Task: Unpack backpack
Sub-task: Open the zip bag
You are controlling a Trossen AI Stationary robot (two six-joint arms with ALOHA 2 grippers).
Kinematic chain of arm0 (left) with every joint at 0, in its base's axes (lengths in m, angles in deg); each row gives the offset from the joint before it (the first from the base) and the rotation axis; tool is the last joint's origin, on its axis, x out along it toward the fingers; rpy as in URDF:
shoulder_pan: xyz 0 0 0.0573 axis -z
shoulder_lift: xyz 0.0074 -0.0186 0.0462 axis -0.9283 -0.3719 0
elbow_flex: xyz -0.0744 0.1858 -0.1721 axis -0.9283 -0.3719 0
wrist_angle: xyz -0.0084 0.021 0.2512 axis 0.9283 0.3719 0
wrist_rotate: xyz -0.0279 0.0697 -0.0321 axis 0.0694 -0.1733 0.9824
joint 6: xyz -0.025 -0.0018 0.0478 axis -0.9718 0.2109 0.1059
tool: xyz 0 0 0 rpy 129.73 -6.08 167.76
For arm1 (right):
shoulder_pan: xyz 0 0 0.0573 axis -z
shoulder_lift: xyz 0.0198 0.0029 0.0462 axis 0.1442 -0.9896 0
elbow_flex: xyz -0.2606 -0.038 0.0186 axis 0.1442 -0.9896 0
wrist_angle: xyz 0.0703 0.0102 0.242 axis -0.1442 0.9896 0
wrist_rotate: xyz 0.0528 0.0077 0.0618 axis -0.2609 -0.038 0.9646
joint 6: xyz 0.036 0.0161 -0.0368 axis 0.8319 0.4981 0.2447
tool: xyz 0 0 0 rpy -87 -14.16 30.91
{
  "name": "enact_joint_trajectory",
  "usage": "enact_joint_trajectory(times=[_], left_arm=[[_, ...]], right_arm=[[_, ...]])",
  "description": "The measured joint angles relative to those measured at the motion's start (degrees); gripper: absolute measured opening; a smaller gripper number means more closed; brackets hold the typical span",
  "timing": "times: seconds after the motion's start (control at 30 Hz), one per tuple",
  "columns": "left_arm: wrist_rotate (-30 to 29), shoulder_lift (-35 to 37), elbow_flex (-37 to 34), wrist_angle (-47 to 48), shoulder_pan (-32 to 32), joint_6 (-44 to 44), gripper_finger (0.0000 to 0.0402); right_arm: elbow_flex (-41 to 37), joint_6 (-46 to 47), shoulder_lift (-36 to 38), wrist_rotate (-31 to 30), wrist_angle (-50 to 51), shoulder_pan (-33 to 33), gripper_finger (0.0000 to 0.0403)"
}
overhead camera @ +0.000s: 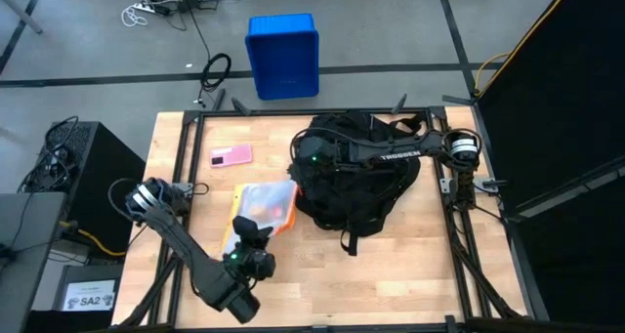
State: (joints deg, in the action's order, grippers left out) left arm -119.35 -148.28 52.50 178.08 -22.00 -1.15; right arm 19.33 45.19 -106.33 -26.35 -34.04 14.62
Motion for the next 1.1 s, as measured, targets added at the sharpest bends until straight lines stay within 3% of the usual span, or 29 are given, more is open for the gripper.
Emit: enact_joint_trajectory(times=[0.07, 0.17, 0.33, 0.7, 0.9, 1.1], left_arm=[[-1.8, 1.1, 0.0, -0.3, 0.0, 0.1, 0.0], [-4.4, 2.0, 0.2, -0.2, 0.0, 0.7, 0.0], [-5.5, 3.1, 0.4, -0.3, -0.7, 2.1, 0.0], [-14.4, 12.8, 0.3, -0.1, -6.1, 6.8, 0.0], [-12.5, 15.8, 0.3, -0.1, -15.2, 11.3, 0.0], [-6.7, 15.6, -0.7, -0.6, -24.6, 16.1, 0.0]], right_arm=[[-0.5, -2.0, -0.2, -2.9, -1.5, 1.0, 0.0004], [-1.1, -3.1, -2.1, -2.6, -5.3, 2.9, 0.0006], [-1.2, -1.1, -7.9, 5.2, -3.5, 4.1, 0.0002], [-0.8, 3.1, -10.1, 9.7, -8.0, -8.1, 0.0], [-0.7, 3.7, -10.1, 9.6, -12.3, -13.4, 0.0], [-0.7, 4.9, -10.1, 9.3, -14.9, -15.8, 0.0]])
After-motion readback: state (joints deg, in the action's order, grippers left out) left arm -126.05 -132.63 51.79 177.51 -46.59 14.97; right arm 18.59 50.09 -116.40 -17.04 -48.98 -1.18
